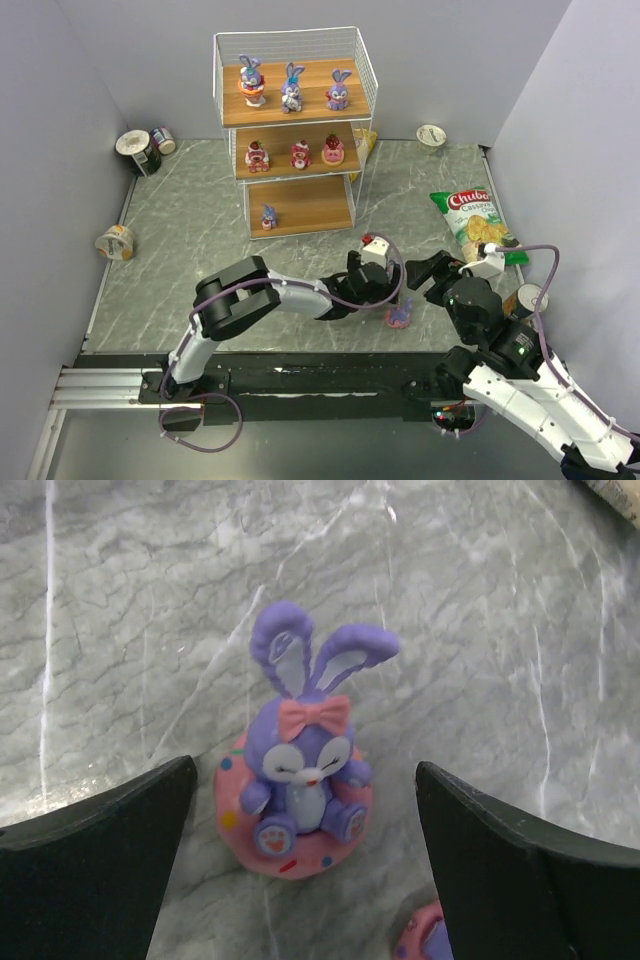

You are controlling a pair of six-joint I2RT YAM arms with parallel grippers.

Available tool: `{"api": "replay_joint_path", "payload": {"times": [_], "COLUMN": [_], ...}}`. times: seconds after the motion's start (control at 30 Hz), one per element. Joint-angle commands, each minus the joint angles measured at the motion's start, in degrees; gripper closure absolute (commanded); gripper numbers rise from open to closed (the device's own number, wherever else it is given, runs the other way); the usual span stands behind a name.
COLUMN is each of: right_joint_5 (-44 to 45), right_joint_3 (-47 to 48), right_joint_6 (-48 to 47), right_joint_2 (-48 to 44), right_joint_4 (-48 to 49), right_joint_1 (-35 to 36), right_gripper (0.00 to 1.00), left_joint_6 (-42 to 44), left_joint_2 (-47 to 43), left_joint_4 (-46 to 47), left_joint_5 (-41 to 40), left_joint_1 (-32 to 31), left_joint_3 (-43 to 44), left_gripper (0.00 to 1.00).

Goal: Place and organize the plastic toys onto the shelf

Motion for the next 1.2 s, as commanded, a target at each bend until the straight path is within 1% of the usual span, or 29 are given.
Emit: {"api": "replay_joint_path", "payload": {"times": [0.0,0.03,0.1,0.13,0.27,0.3,0.37,0.4,0.47,0.5,0.53,0.6,0.63,0.77,0.8,0.87,0.9,1.0,1.17], "right_joint_5": [-0.38,-0.73,-1.00,-1.09,-1.35,-1.27,-1.18,-1.26,-1.44,-1.61,-1.79,-2.40,-2.58,-3.02,-2.94,-2.50,-2.23,-1.44,-1.35], "right_joint_3": [1.36,1.18,0.65,0.65,0.30,0.21,0.04,-0.14,-0.58,-0.76,-0.93,-1.46,-1.63,-3.13,-3.30,-3.48,-3.57,-3.83,-3.75], "right_joint_6": [-1.70,-1.70,-1.44,-1.43,-1.26,-1.17,-1.08,-1.08,-1.00,-0.82,-0.82,-0.91,-0.82,-0.99,-1.08,-1.26,-1.35,-1.61,-2.22], "right_joint_2": [-1.02,-1.02,-0.75,-0.67,-0.40,-0.49,-0.75,-0.93,-0.93,-0.84,-0.84,-0.66,-0.49,-0.49,-0.40,-0.14,-0.22,-0.49,-1.37], "right_joint_4": [-0.13,0.13,0.75,0.93,1.28,1.37,1.72,1.81,2.42,2.51,2.86,3.74,4.00,5.76,5.85,6.11,6.38,6.55,6.91], "right_joint_1": [-0.35,-0.53,-0.53,-0.44,-0.44,-0.44,-0.44,-0.36,-0.53,-0.53,-0.44,-0.53,-0.44,-0.44,-0.53,-0.44,-0.53,-0.44,-0.53], "right_gripper": [0.11,0.11,0.11,0.11,0.11,0.11,0.11,0.11,0.11,0.12,0.12,0.12,0.12,0.12,0.12,0.12,0.12,0.12,0.12], "left_joint_6": [1.32,1.23,1.06,1.14,0.44,0.18,-0.52,-0.96,-2.10,-2.54,-3.76,-5.79,-6.23,-7.90,-7.99,-6.86,-6.59,-5.10,-2.99], "left_joint_2": [2.31,3.01,3.46,3.81,4.69,4.78,4.51,4.17,3.11,2.76,1.80,0.48,-1.62,-7.17,-8.13,-10.07,-10.42,-10.25,-8.76], "left_joint_4": [-3.19,-5.11,-6.26,-6.53,-9.25,-9.61,-9.96,-10.31,-10.84,-11.88,-12.68,-13.91,-12.96,-11.11,-10.75,-9.44,-9.43,-9.43,-8.29], "left_joint_5": [-6.85,-8.78,-10.02,-10.46,-13.01,-13.28,-14.41,-15.12,-16.87,-18.80,-19.51,-20.66,-20.84,-20.67,-20.23,-19.00,-18.64,-17.94,-15.83], "left_joint_1": [-1.94,-2.21,-2.82,-2.91,-3.44,-3.53,-3.53,-3.44,-3.35,-2.92,-2.39,-0.38,0.33,5.34,7.79,10.17,12.18,15.62,20.11], "left_joint_3": [3.80,4.24,4.94,5.12,6.09,6.18,5.92,5.48,4.95,4.69,4.68,3.38,2.23,-3.13,-4.62,-5.60,-5.51,-4.55,-2.62], "left_gripper": [0.03,0.05,0.10,0.16,0.30,0.38,0.47,0.58,0.66,0.74,0.76,0.80,0.82,0.85,0.85,0.86,0.86,0.86,0.85]}}
